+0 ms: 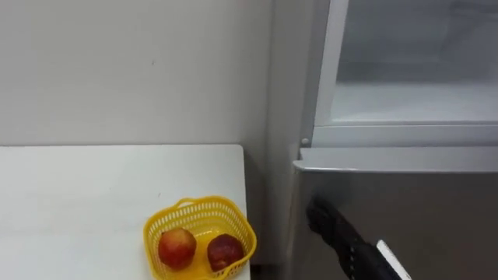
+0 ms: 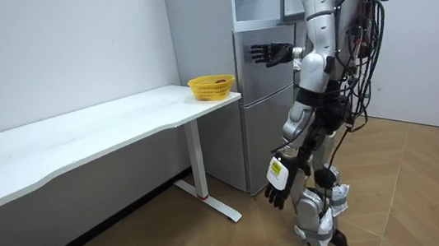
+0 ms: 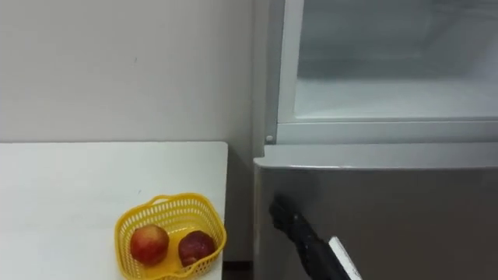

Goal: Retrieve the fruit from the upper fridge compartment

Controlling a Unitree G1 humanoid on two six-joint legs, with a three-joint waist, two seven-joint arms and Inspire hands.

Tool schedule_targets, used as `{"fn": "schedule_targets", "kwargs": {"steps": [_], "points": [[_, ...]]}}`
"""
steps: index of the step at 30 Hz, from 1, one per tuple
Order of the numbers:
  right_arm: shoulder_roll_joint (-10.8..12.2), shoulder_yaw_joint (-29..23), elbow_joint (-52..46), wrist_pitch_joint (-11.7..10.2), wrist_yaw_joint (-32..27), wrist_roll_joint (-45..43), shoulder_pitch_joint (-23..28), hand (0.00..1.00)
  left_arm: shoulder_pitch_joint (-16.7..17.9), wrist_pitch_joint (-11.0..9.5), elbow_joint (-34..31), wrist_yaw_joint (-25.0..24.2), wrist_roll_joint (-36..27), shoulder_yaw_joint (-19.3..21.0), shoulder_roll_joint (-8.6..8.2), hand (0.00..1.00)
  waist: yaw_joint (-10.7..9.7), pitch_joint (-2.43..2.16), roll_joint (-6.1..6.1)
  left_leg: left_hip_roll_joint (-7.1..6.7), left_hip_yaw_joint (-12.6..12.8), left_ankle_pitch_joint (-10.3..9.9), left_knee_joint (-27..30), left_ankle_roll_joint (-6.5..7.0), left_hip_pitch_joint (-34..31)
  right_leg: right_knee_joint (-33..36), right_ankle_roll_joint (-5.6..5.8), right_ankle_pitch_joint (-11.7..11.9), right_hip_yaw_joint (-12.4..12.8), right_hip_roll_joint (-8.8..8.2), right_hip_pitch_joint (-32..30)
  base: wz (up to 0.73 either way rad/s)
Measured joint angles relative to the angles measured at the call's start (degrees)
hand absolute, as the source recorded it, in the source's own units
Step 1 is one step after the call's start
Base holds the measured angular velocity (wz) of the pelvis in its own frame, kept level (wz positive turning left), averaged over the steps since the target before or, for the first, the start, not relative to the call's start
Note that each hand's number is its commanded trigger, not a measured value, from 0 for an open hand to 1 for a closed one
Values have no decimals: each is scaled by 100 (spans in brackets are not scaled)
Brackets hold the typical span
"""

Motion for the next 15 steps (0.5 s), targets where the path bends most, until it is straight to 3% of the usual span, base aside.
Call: {"fn": "schedule_targets", "kwargs": {"steps": [3, 5, 13, 15], "points": [[137, -228, 205, 9, -206, 70, 254, 0, 15, 0, 22, 87, -1, -15, 2, 0, -145, -14, 42, 3, 43, 0, -16, 1, 26, 9, 3, 2, 45, 5, 2, -10], [158, -280, 385, 7, -409, 175, 321, 0, 7, -8, 13, 141, -79, -19, 2, 0, -217, 10, 46, 15, 105, 0, -39, 0, 49, 21, 3, 2, 108, 21, -13, -15], [210, -458, 1542, 11, -987, 1514, 683, 0, 115, -33, -40, 388, -103, -106, -107, 0, -332, -18, 33, 29, 234, -6, -80, -1, 14, 120, 3, 1, 229, 37, -131, -8], [334, -513, 1829, 11, -1183, 1942, 711, 0, 172, -33, -43, 436, -111, -106, -152, 0, -421, -16, 27, 26, 208, -7, -79, -1, 16, 101, 11, -14, 227, 35, -132, 2]]}}
